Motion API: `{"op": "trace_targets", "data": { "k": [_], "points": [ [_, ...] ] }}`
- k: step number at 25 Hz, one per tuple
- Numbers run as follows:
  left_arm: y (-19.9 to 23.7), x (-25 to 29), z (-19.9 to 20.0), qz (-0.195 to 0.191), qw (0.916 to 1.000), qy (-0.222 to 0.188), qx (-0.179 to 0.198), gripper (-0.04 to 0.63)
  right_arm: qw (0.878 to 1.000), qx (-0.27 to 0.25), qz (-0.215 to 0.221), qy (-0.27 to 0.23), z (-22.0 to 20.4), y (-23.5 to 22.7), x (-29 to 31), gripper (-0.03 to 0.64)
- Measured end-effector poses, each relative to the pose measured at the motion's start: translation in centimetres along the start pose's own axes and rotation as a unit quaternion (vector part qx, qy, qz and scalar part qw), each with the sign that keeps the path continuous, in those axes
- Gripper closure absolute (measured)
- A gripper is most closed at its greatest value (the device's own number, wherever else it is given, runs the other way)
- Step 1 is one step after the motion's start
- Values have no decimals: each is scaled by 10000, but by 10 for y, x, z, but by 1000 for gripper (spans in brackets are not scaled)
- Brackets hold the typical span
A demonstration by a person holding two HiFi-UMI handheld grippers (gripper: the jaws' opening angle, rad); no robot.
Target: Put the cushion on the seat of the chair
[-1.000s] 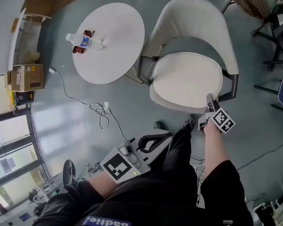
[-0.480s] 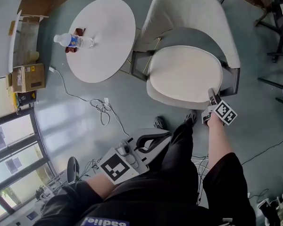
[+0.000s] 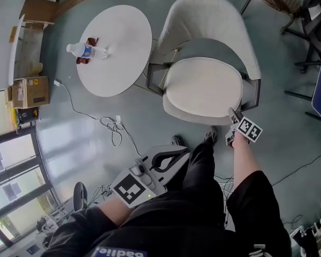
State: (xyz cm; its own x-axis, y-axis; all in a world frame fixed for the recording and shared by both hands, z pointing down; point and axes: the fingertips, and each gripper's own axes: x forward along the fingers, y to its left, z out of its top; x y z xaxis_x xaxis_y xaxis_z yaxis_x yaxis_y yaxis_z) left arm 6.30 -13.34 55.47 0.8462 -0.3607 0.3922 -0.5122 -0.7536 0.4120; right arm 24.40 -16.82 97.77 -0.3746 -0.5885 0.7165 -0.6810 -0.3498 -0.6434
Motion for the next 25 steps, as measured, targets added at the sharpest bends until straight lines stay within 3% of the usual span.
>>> {"op": "trace_targets", "data": {
  "k": [6,10,15,19,25],
  "points": [
    [-14,-27,29,19,9992,-407,45,580,9999,29,94,54,-7,28,-59,353],
    [-20,-46,45,-78,9968,-717,334,580,9991,-262,313,110,-5,74,-104,353],
    [-30,-80,57,-222,9952,-889,355,580,9941,-791,704,234,-18,152,-155,353],
    [-30,-105,62,-255,9931,-1138,108,580,9871,-1105,1115,325,-34,221,-185,353],
    [-25,-134,72,-296,9895,-1410,64,580,9672,-1822,1761,185,-39,330,-232,353]
  ]
}}
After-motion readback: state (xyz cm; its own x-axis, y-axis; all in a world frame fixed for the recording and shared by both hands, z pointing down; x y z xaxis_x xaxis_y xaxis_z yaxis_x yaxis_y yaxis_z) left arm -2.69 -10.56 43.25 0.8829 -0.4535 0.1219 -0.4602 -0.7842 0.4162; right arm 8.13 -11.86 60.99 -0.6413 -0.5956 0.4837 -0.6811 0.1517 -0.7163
